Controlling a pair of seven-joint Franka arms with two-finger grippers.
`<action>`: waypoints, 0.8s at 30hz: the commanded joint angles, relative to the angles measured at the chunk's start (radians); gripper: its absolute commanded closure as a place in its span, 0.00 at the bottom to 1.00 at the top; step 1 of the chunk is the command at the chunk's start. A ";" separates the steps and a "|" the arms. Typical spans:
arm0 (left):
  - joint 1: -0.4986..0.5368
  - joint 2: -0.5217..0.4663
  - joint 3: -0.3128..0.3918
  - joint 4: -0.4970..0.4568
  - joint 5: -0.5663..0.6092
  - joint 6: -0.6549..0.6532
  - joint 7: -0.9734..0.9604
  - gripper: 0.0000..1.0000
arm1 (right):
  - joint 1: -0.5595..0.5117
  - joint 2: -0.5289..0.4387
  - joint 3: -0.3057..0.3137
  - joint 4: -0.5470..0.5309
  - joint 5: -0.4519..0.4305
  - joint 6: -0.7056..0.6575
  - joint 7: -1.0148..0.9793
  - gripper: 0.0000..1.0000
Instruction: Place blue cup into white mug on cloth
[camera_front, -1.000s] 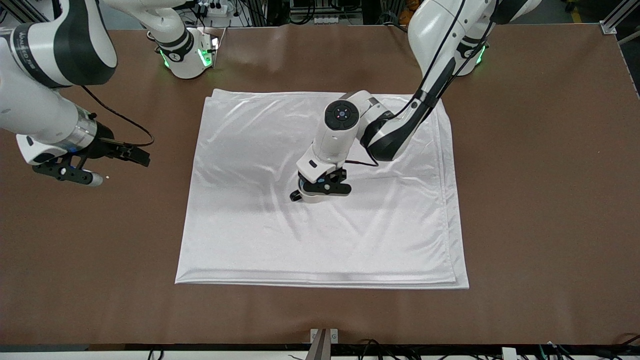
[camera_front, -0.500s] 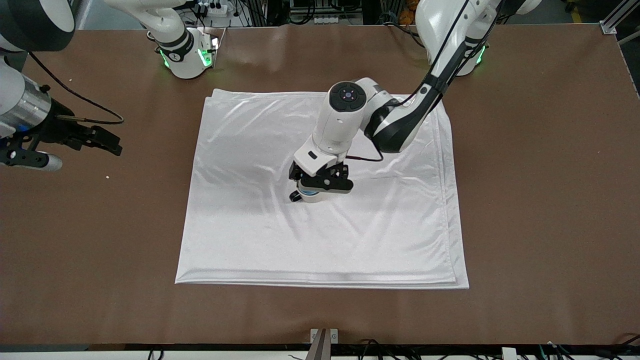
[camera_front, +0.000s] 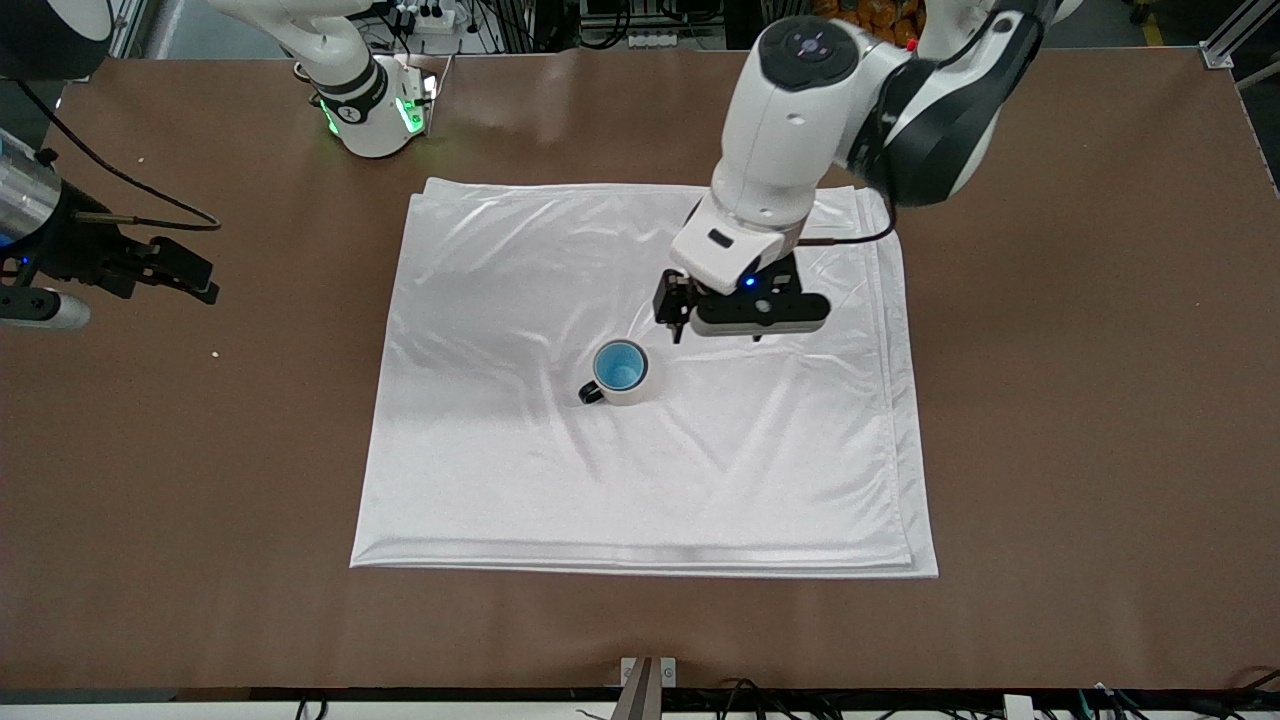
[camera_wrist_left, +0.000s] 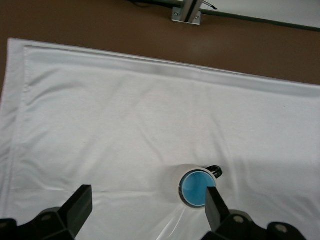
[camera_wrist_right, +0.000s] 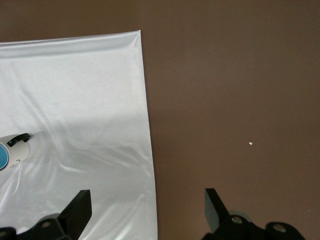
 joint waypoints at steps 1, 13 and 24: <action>0.060 -0.116 -0.002 -0.031 0.015 -0.122 -0.001 0.00 | -0.011 -0.004 0.016 0.027 -0.008 -0.018 -0.014 0.00; 0.195 -0.264 -0.002 -0.034 0.013 -0.344 0.241 0.00 | -0.008 -0.011 0.019 0.028 -0.011 -0.018 -0.077 0.00; 0.343 -0.304 -0.002 -0.039 -0.036 -0.404 0.537 0.00 | -0.008 -0.028 0.015 0.027 -0.011 -0.021 -0.077 0.00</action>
